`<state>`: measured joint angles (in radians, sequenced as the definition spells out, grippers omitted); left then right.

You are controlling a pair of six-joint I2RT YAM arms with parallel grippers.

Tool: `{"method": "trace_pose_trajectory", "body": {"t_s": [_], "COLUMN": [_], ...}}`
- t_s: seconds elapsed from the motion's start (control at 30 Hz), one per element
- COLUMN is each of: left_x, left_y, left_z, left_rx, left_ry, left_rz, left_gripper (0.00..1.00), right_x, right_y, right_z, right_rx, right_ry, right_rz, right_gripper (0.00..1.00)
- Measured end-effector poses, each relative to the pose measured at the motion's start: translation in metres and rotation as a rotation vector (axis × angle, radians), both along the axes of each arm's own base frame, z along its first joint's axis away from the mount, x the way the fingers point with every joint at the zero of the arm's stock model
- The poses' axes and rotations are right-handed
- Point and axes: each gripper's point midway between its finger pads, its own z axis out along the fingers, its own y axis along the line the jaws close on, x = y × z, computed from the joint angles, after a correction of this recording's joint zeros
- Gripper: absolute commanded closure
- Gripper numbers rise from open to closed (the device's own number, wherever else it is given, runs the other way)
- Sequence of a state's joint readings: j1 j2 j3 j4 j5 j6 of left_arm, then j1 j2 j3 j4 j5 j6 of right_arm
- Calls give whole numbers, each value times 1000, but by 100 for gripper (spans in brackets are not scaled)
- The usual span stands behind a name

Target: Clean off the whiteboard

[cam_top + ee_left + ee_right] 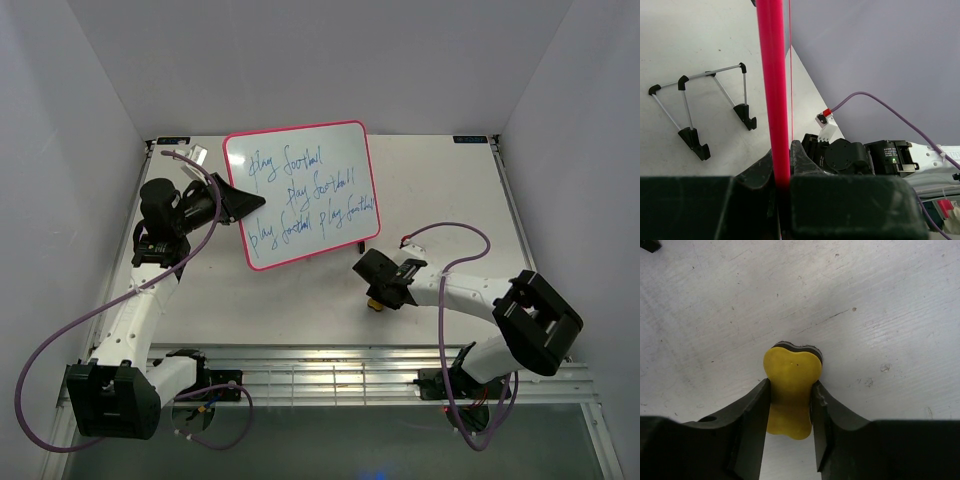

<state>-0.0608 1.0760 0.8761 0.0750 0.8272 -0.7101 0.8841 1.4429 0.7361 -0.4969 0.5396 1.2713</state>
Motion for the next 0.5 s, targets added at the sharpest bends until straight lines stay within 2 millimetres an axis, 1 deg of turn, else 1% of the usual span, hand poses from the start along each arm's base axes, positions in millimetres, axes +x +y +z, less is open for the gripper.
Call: {"method": "trace_pose_trajectory", "body": {"t_s": [0.07,0.23,0.33,0.4,0.5], "left_x": [0,0,0,-1,-4], "left_y": [0,0,0,0,0], "left_z": [-1,-1,-3,-4,-9], "left_rx": [1,5,8,11,13], "left_ry": [1,2,4,8,16], "left_rz": [0,0,-1,-1,-5], "left_gripper": [100,100,100,100,100], "right_x": [0,0,-1,1,4], "right_y": [0,-1,-2,-2,-4], "right_z": [0,4,11,23,52], "right_rx": [-1,5,13,26,53], "right_ry": [-1,-10,-28,-59,-142], "right_rz": [3,12,30,60,121], "right_gripper": [67,68,69,71,70]}}
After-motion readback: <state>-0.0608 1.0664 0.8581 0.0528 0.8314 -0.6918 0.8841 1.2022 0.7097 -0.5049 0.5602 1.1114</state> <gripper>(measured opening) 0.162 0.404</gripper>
